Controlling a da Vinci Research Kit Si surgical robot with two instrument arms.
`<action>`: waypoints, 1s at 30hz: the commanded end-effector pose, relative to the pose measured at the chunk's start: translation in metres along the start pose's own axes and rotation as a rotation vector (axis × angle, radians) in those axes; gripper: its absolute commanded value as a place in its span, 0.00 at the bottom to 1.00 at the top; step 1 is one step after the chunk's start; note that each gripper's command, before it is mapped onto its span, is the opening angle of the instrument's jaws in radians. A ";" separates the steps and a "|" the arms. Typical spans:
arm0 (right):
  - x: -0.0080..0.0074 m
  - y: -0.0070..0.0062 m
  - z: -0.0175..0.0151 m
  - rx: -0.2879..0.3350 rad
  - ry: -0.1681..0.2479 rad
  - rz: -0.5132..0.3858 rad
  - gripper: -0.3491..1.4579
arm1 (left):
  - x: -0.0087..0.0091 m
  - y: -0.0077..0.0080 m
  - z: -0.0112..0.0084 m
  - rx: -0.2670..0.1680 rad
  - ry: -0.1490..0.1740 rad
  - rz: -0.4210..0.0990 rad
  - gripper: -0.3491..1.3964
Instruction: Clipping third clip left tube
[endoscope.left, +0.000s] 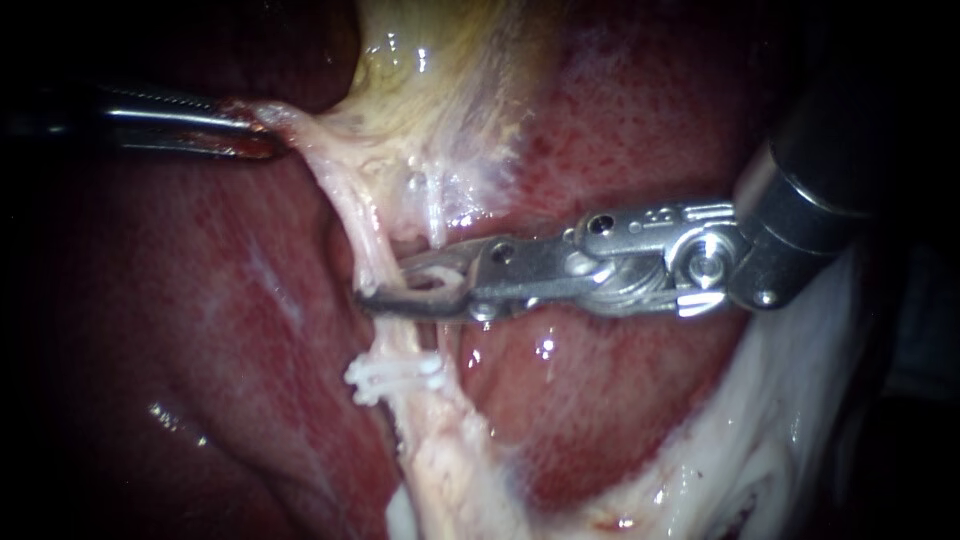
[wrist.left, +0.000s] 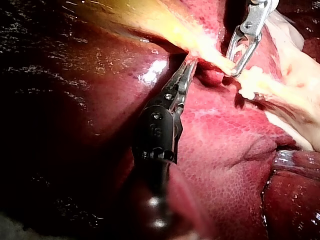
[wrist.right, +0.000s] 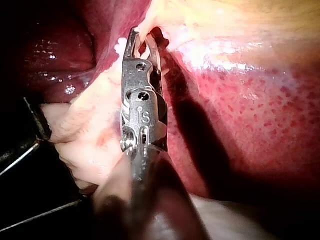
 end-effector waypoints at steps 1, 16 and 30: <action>0.0001 0.0001 0.0000 -0.002 0.009 0.001 0.34 | 0.0000 0.0000 0.0000 0.002 0.000 0.000 0.00; -0.0010 0.0006 -0.0014 0.020 0.042 0.038 0.47 | 0.0000 -0.0001 -0.0002 0.001 0.000 0.000 0.00; -0.0019 0.0010 0.0014 0.148 0.092 0.128 0.47 | 0.0000 -0.0001 -0.0002 0.001 0.000 0.000 0.00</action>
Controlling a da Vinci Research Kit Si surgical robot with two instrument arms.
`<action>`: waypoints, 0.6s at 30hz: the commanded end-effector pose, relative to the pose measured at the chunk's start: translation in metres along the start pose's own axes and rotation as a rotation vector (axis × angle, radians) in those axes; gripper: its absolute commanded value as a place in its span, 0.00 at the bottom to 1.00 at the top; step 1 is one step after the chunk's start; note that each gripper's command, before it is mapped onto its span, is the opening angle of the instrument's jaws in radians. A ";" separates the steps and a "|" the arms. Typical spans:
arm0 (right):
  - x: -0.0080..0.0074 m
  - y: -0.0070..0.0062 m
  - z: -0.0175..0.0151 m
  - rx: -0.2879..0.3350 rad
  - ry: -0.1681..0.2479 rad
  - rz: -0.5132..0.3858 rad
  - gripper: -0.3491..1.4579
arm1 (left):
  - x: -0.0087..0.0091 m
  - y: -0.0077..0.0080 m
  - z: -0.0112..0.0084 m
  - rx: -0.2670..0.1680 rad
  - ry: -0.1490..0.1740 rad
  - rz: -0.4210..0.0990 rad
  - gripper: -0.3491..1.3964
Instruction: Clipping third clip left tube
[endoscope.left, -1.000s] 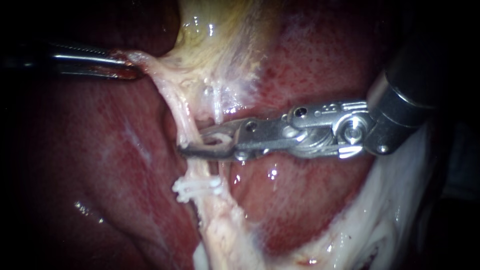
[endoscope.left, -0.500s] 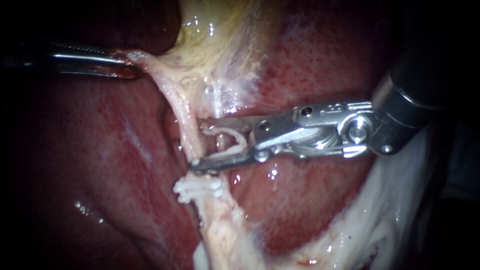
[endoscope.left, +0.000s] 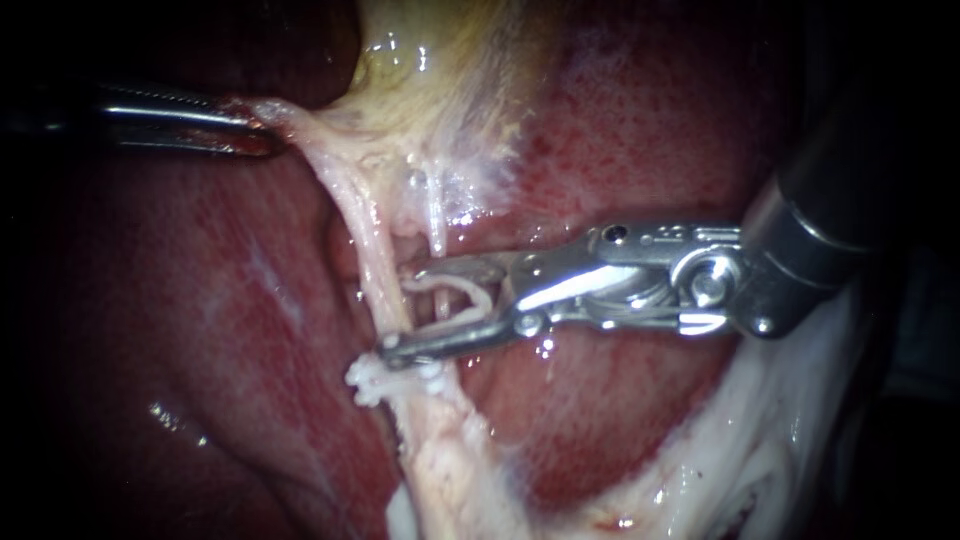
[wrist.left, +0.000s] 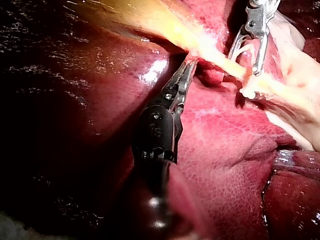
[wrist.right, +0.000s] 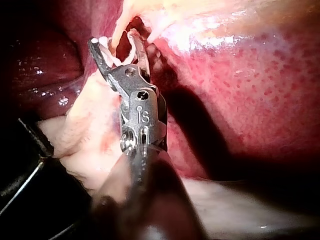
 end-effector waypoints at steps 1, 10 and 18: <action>0.0000 0.0002 0.0003 0.010 0.005 0.004 0.47 | 0.0000 0.0000 0.0000 0.000 0.000 0.000 0.00; 0.0004 0.0013 0.0021 0.109 0.082 0.065 0.47 | 0.0000 0.0000 0.0000 0.000 0.000 0.000 0.00; 0.0012 0.0017 0.0036 0.177 0.118 0.103 0.47 | 0.0000 0.0000 0.0000 0.000 0.000 0.000 0.00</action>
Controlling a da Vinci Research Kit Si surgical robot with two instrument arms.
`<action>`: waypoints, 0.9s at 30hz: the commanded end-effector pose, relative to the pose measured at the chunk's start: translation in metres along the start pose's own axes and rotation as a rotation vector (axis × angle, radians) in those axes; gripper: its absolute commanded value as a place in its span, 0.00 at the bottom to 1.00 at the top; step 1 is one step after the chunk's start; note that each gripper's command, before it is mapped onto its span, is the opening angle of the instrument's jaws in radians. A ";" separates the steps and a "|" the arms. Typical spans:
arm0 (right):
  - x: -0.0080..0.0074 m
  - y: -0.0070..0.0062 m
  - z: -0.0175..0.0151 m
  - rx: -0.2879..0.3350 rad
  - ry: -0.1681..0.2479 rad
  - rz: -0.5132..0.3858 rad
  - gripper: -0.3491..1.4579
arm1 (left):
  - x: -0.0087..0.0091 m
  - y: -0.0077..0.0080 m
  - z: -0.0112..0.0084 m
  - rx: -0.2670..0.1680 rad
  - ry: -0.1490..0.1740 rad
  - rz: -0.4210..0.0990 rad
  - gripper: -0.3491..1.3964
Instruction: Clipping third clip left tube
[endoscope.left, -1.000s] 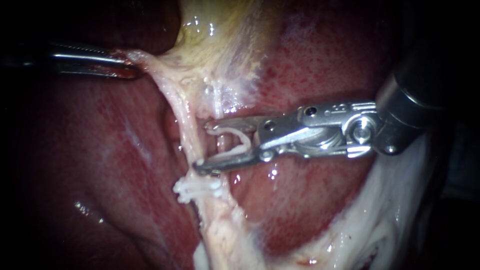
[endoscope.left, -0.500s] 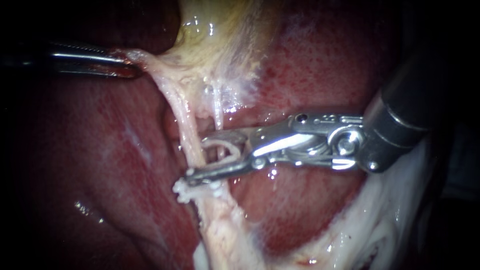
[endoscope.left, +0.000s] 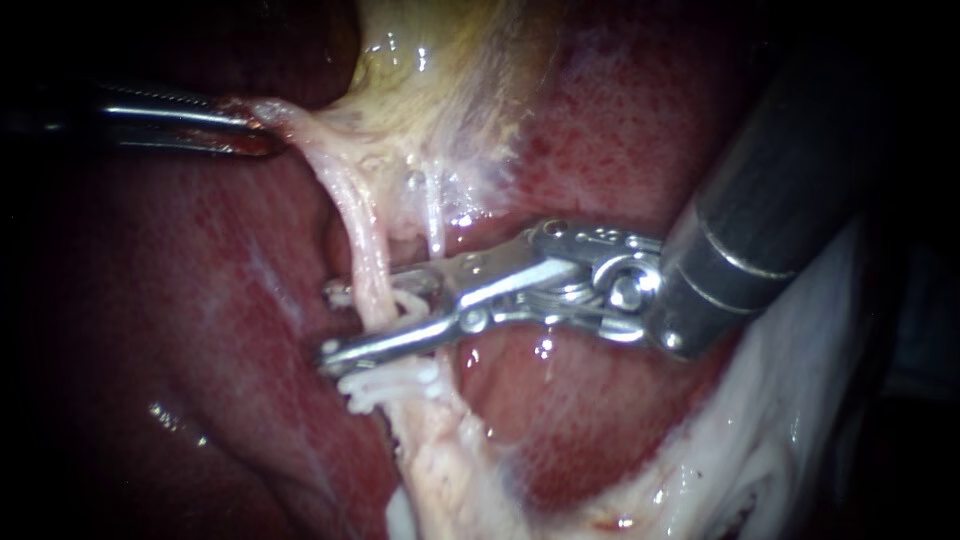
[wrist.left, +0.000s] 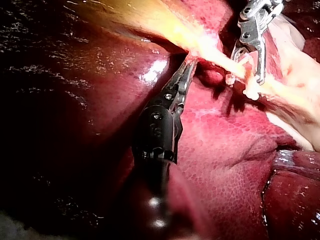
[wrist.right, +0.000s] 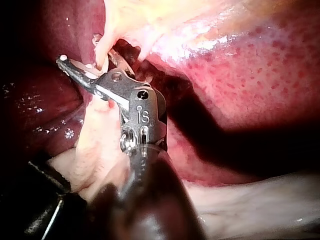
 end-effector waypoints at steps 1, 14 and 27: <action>0.0001 0.0001 0.0002 0.001 0.001 0.005 0.47 | 0.0000 0.0000 0.0000 0.000 0.000 0.000 0.00; 0.0027 -0.0024 0.0005 0.025 0.026 0.018 0.47 | 0.0000 -0.0001 0.0001 0.000 0.000 0.000 0.00; 0.0049 -0.0048 -0.0010 0.038 0.030 0.032 0.30 | 0.0000 -0.0001 0.0001 0.000 0.000 0.000 0.00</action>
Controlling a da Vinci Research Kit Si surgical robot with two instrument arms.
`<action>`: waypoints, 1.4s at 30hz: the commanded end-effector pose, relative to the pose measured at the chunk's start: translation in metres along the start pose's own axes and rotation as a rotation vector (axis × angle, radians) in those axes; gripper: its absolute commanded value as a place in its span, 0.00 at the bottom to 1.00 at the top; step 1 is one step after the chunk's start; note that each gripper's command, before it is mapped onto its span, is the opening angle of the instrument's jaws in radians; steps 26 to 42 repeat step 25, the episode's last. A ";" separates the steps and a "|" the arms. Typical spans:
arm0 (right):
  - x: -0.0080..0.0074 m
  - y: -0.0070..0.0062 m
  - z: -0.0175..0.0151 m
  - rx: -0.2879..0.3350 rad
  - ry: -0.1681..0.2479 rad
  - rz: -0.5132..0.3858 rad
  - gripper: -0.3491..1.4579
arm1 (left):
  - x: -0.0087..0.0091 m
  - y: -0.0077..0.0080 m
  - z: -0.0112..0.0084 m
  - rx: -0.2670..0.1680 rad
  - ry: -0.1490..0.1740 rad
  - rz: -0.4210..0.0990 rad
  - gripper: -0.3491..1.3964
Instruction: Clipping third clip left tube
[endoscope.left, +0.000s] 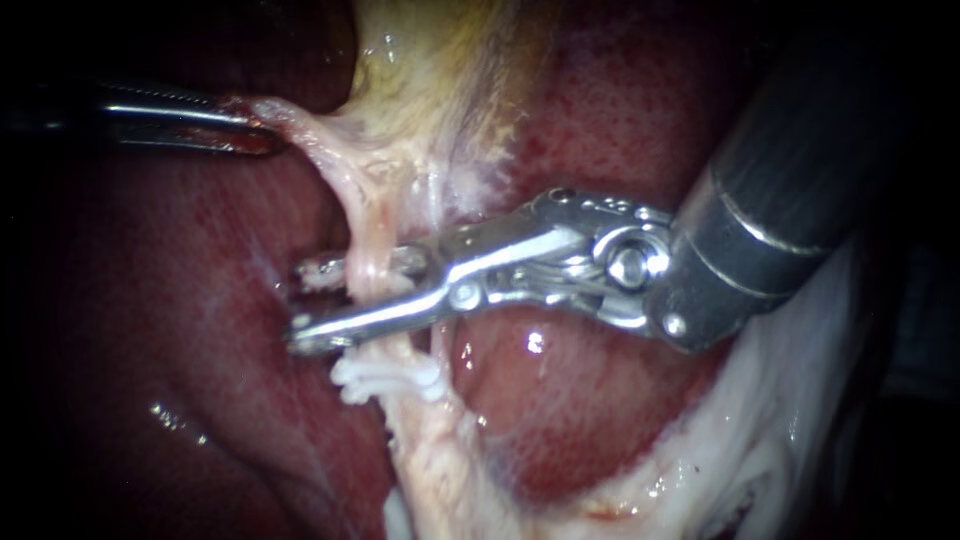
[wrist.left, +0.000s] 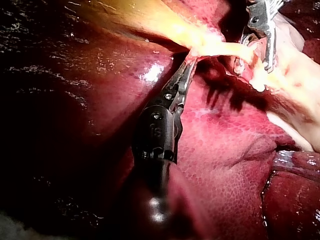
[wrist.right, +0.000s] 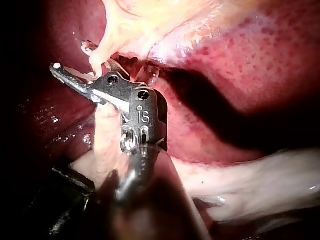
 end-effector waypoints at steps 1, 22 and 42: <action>-0.0001 0.0000 -0.0001 0.000 0.000 -0.001 0.28 | 0.0000 0.0000 0.0000 0.000 0.000 0.000 0.00; -0.0011 -0.0003 -0.0004 0.019 -0.009 0.122 0.00 | 0.0000 -0.0001 0.0001 0.003 0.000 0.000 0.00; -0.0012 -0.0002 -0.0004 0.029 -0.015 0.121 0.00 | 0.0000 -0.0001 0.0001 0.003 0.000 0.000 0.00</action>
